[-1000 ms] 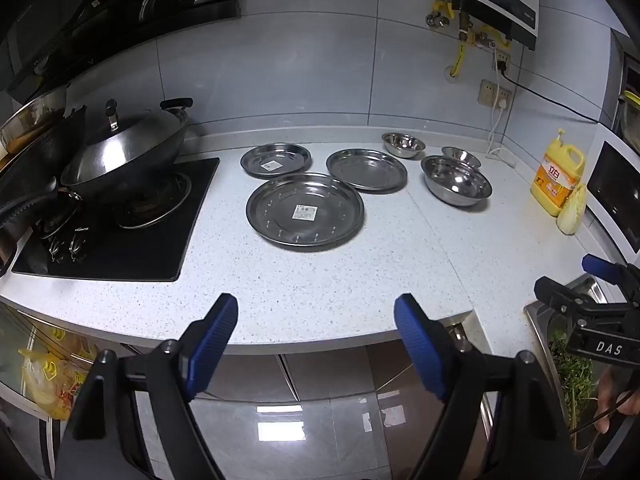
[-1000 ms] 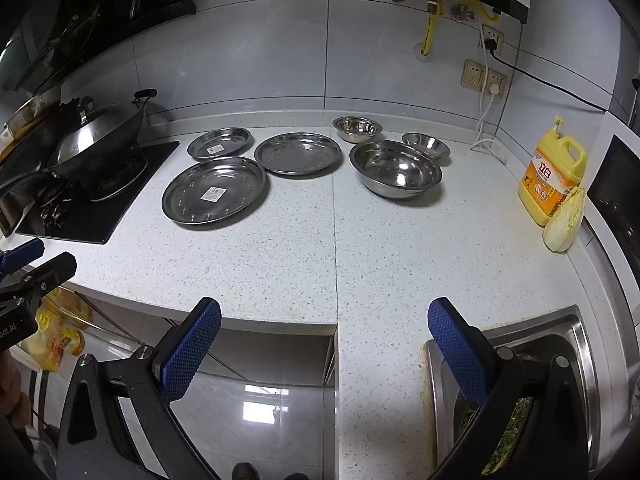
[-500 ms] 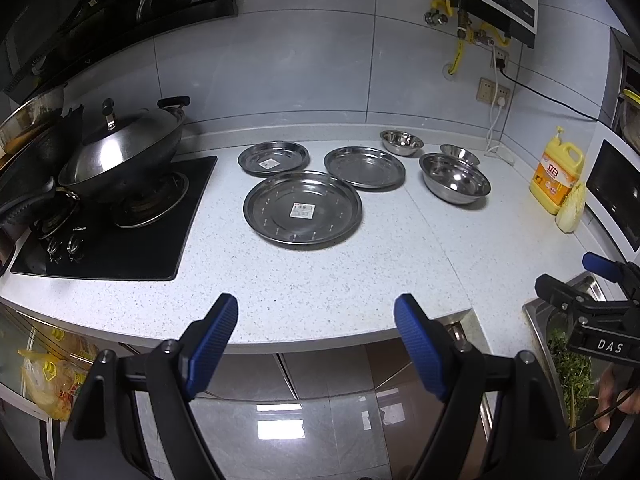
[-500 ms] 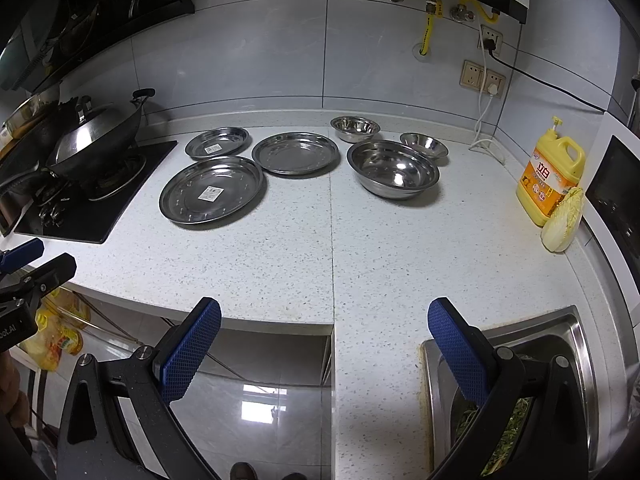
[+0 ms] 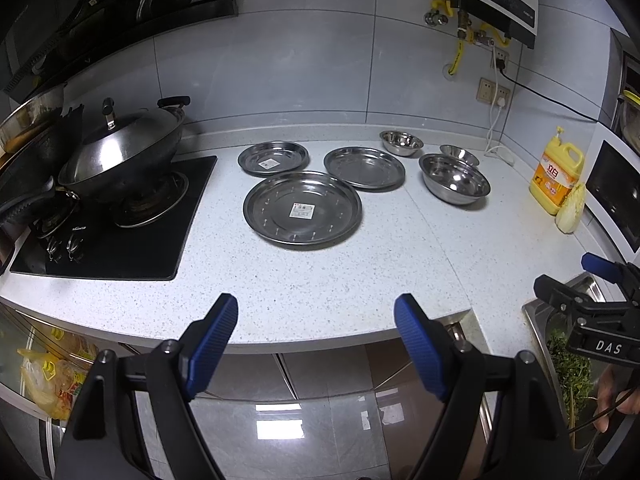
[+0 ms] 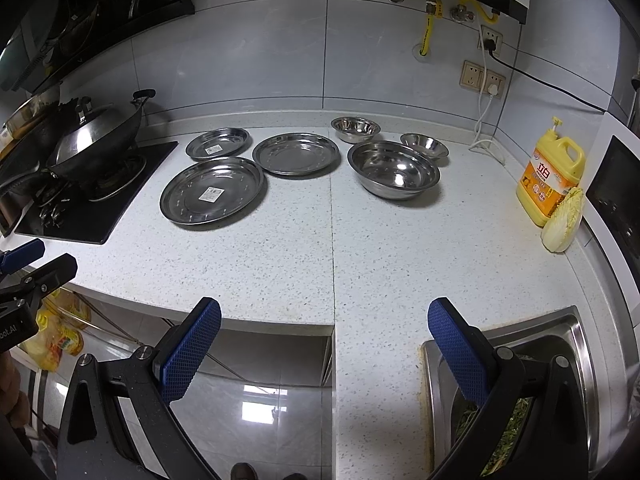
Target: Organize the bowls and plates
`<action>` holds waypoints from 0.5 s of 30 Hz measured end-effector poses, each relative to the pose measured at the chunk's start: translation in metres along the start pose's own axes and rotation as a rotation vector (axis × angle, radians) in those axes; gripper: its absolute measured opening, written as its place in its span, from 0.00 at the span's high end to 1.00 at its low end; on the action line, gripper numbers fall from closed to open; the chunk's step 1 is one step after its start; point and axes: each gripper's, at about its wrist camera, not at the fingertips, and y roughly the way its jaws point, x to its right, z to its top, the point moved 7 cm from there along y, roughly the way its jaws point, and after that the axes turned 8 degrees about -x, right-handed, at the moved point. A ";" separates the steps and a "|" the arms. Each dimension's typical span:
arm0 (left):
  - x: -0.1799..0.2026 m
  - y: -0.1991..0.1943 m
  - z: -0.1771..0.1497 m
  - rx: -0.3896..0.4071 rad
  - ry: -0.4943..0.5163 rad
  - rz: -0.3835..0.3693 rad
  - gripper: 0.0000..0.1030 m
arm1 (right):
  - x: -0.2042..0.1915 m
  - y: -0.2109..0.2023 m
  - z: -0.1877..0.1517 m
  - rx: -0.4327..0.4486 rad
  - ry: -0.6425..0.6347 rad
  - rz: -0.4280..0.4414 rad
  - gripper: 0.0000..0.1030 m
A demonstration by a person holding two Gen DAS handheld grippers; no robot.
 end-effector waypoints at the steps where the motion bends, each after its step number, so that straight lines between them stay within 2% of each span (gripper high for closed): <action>1: 0.000 0.000 0.000 0.000 -0.001 0.000 0.22 | 0.000 0.000 0.000 0.000 0.001 0.000 0.01; 15: -0.006 0.015 0.006 -0.022 -0.015 0.004 0.22 | -0.009 0.013 0.006 -0.021 -0.017 0.015 0.01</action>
